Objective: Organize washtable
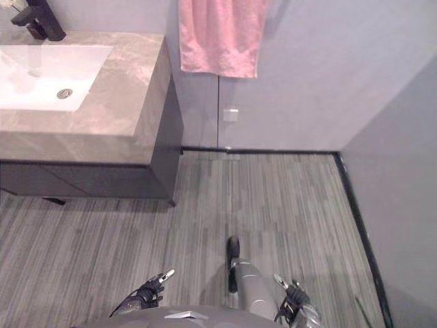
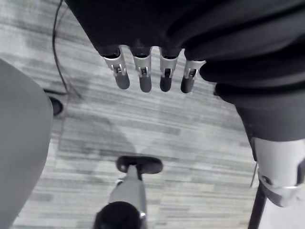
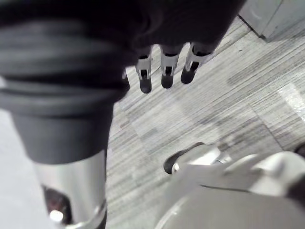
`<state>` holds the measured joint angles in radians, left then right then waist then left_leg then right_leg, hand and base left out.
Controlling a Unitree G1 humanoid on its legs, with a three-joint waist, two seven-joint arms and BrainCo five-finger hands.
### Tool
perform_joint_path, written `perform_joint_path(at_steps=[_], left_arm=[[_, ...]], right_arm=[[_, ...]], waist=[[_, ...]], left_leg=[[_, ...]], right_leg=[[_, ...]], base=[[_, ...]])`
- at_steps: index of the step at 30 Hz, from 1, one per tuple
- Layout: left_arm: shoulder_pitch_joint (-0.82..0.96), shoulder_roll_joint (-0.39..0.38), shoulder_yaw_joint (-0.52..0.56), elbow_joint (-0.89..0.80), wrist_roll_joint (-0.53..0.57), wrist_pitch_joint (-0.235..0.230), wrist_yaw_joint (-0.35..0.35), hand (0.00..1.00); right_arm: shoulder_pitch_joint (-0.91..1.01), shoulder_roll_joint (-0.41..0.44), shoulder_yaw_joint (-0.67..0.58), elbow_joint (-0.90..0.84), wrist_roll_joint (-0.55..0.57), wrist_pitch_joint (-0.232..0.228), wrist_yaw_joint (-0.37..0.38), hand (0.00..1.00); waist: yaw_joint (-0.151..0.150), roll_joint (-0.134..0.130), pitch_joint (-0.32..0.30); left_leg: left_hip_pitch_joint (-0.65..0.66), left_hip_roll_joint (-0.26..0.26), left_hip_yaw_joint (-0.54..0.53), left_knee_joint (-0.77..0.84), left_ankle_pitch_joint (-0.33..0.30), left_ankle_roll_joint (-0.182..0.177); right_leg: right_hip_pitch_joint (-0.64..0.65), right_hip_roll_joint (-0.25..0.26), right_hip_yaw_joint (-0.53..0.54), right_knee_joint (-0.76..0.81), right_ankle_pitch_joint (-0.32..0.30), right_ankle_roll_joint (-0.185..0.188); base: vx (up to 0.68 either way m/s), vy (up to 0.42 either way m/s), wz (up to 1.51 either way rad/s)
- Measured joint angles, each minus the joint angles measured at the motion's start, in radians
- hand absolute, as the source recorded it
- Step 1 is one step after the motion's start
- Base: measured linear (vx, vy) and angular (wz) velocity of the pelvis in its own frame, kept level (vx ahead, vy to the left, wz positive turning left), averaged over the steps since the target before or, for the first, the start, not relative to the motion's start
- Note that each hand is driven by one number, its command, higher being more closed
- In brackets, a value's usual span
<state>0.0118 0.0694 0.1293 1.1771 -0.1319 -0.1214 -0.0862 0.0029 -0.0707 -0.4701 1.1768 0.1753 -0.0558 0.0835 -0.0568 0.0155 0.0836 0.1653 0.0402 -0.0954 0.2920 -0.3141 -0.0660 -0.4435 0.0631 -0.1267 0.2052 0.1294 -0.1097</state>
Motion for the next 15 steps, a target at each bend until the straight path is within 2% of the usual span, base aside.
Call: perform_joint_path(at_steps=[1, 2, 3, 4, 5, 6, 7, 8, 9, 10, 12, 13, 14, 15], left_arm=[[-0.007, -0.012, 0.020, -0.007, -0.002, -0.001, -0.002, 0.00], [-0.008, -0.019, 0.030, -0.007, -0.005, 0.000, -0.003, 0.00], [-0.007, -0.023, 0.031, -0.012, -0.015, -0.001, -0.004, 0.00], [-0.006, -0.022, 0.028, -0.019, -0.017, -0.006, -0.003, 0.00], [-0.005, -0.021, 0.027, -0.024, -0.018, -0.010, -0.003, 0.00], [-0.004, -0.012, 0.015, -0.044, -0.018, -0.012, -0.001, 0.00], [-0.003, -0.002, 0.006, -0.054, -0.018, -0.021, 0.006, 0.00], [-0.002, 0.001, 0.006, -0.054, -0.018, -0.024, 0.010, 0.00], [0.001, 0.007, 0.007, -0.053, -0.019, -0.030, 0.012, 0.00], [0.002, 0.016, 0.016, -0.056, -0.049, -0.037, 0.027, 0.00], [0.015, 0.013, 0.019, -0.054, -0.058, -0.040, 0.038, 0.00], [0.028, 0.010, 0.018, -0.054, -0.059, -0.043, 0.042, 0.00], [0.045, 0.003, 0.014, -0.046, -0.059, -0.044, 0.049, 0.00], [0.043, 0.011, 0.014, -0.040, -0.068, -0.043, 0.053, 0.00]], right_arm=[[-0.025, 0.003, 0.005, 0.001, 0.000, 0.001, 0.001, 0.00], [-0.032, 0.005, 0.021, -0.007, 0.000, -0.002, 0.003, 0.00], [-0.044, 0.006, 0.078, -0.027, 0.000, -0.004, 0.004, 0.00], [-0.055, 0.006, 0.153, -0.038, 0.000, -0.004, 0.004, 0.00], [-0.066, 0.006, 0.192, -0.040, 0.000, -0.006, 0.004, 0.00], [-0.098, 0.006, 0.253, -0.038, 0.000, -0.007, 0.003, 0.00], [-0.131, 0.006, 0.291, -0.038, 0.000, -0.010, 0.000, 0.00], [-0.147, 0.004, 0.299, -0.038, 0.000, -0.012, -0.002, 0.00], [-0.169, 0.003, 0.299, -0.038, 0.000, -0.019, -0.005, 0.00], [-0.182, 0.001, 0.295, -0.039, 0.001, -0.030, -0.020, 0.00], [-0.175, -0.010, 0.295, -0.041, 0.002, -0.039, -0.040, 0.00], [-0.164, -0.020, 0.298, -0.050, 0.003, -0.047, -0.045, 0.00], [-0.136, -0.039, 0.309, -0.072, 0.003, -0.048, -0.045, 0.00], [-0.116, -0.037, 0.310, -0.075, 0.003, -0.048, -0.048, 0.00]], waist=[[0.003, -0.001, -0.001], [0.003, 0.000, -0.001], [0.007, 0.001, -0.001], [0.015, 0.002, 0.001], [0.019, 0.001, 0.003], [0.046, -0.006, 0.009], [0.072, -0.012, 0.016], [0.077, -0.008, 0.020], [0.079, -0.008, 0.034], [0.083, -0.013, 0.044], [0.091, 0.000, 0.043], [0.092, 0.015, 0.038], [0.092, 0.048, 0.024], [0.089, 0.049, 0.021]], left_leg=[[-0.054, -0.003, 0.003, 0.145, 0.087, 0.006], [-0.088, -0.008, 0.003, 0.236, 0.153, 0.002], [-0.148, -0.016, 0.001, 0.417, 0.322, -0.034], [-0.216, -0.016, 0.016, 0.616, 0.341, -0.055], [-0.254, -0.017, 0.025, 0.703, 0.334, -0.049], [-0.316, -0.015, 0.058, 0.830, 0.285, -0.012], [-0.388, -0.005, 0.095, 0.886, 0.228, 0.015], [-0.425, 0.006, 0.111, 0.887, 0.204, 0.023], [-0.469, 0.024, 0.134, 0.855, 0.161, 0.026], [-0.505, 0.045, 0.177, 0.664, 0.104, 0.017], [-0.497, 0.050, 0.180, 0.294, 0.111, 0.004], [-0.476, 0.047, 0.162, 0.114, 0.180, 0.000], [-0.468, 0.053, 0.122, -0.001, 0.329, 0.003], [-0.469, 0.041, 0.122, 0.016, 0.328, 0.016]], right_leg=[[0.024, 0.016, 0.002, 0.011, -0.037, -0.028], [0.051, 0.021, 0.005, 0.008, -0.055, -0.034], [0.127, 0.028, 0.019, -0.014, -0.091, -0.042], [0.206, 0.042, 0.041, -0.039, -0.118, -0.051], [0.243, 0.047, 0.057, -0.051, -0.128, -0.059], [0.311, 0.055, 0.095, -0.065, -0.145, -0.070], [0.370, 0.053, 0.135, -0.083, -0.159, -0.077], [0.397, 0.052, 0.143, -0.094, -0.164, -0.076], [0.438, 0.044, 0.149, -0.102, -0.179, -0.059], [0.485, 0.021, 0.159, -0.101, -0.221, 0.005], [0.508, 0.010, 0.172, -0.071, -0.269, 0.045], [0.516, 0.010, 0.179, -0.045, -0.311, 0.052], [0.520, 0.028, 0.196, 0.004, -0.375, 0.058], [0.528, 0.016, 0.201, 0.047, -0.423, 0.065]], base=[[0.58, -0.382, -0.17], [0.63, -0.382, -0.24], [0.62, -0.335, -0.29], [0.60, -0.310, -0.33], [0.52, -0.258, -0.58], [0.45, -0.219, -0.77], [0.42, -0.194, -0.80], [0.35, -0.136, -0.56], [0.34, -0.092, -0.31], [0.36, -0.079, -0.30], [0.32, -0.017, -0.34], [0.28, 0.055, -0.44], [0.24, 0.106, -0.32], [0.17, 0.122, -0.09]])
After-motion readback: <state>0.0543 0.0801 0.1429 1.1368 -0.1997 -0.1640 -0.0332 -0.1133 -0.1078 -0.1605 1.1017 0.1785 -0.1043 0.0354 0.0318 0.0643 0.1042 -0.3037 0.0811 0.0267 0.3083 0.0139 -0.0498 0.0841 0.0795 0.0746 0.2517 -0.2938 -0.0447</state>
